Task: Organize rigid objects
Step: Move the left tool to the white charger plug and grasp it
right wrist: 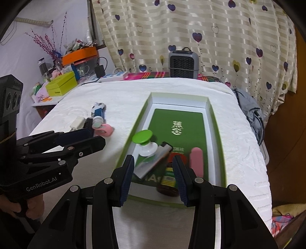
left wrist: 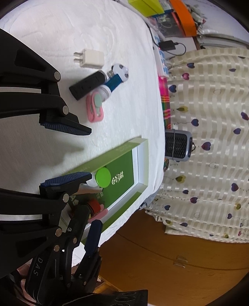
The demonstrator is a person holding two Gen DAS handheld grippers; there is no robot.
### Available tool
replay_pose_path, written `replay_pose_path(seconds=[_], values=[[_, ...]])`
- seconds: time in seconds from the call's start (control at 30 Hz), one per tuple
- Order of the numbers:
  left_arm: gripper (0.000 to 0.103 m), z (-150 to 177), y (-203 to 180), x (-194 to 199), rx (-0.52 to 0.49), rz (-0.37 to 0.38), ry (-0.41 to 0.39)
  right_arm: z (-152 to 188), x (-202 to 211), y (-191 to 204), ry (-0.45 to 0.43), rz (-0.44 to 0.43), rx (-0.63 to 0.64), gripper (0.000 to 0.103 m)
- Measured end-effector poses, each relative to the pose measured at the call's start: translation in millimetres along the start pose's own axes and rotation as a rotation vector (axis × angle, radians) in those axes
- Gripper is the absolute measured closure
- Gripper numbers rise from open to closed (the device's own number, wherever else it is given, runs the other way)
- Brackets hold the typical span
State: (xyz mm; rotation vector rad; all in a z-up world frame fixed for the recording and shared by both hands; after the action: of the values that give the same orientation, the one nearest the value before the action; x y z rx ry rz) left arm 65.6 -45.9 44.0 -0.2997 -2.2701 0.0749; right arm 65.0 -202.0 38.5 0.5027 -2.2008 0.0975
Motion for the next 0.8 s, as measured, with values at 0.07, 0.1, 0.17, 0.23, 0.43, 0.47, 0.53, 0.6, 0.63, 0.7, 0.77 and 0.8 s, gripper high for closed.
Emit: replay_pose_path(seconds=[0.07,0.1,0.17,0.23,0.43,0.47,0.53,0.6,0.63,0.7,0.77,0.8], values=[[0.064,1,5,3,0.007,-0.003,-0.003,-1,0,5,0.001,-0.003,0.010,0.060],[0.064,2,8,4,0.012,-0.005,-0.005,-3,-1,9,0.002,-0.006,0.017,0.060],[0.064,4,13,6,0.019,-0.009,-0.006,-4,-2,13,0.002,-0.010,0.024,0.060],[0.064,3,19,8,0.026,-0.012,-0.006,-6,-3,19,0.002,-0.016,0.034,0.060],[0.064,4,32,13,0.043,-0.016,-0.012,-10,-8,34,0.008,-0.034,0.060,0.060],[0.064,5,33,13,0.045,-0.017,-0.013,-11,-9,36,0.008,-0.036,0.063,0.060],[0.064,6,36,14,0.049,-0.018,-0.013,-12,-10,40,0.011,-0.040,0.071,0.060],[0.064,7,39,14,0.055,-0.020,-0.013,-13,-12,43,0.014,-0.043,0.075,0.060],[0.064,8,41,15,0.059,-0.022,-0.013,-13,-13,44,0.015,-0.046,0.077,0.060],[0.064,7,46,14,0.066,-0.027,-0.010,-15,-15,46,0.018,-0.051,0.078,0.060],[0.064,8,50,13,0.073,-0.034,-0.008,-15,-17,48,0.022,-0.056,0.080,0.060],[0.064,9,52,13,0.077,-0.037,-0.007,-16,-18,49,0.023,-0.060,0.081,0.060]])
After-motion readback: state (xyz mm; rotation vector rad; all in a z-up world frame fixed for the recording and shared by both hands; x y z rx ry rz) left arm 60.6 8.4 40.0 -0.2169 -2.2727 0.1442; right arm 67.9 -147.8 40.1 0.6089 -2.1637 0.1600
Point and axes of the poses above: each gripper's, at about its wrist camera, not at the fingertips, and x roughly against the way its jaws point, y to its left, z to its underside, the point moved 1 cm from there along -x, roughly the way its jaws point, and after that the axes turned 8 degrees about y, right-handed, at the moved point
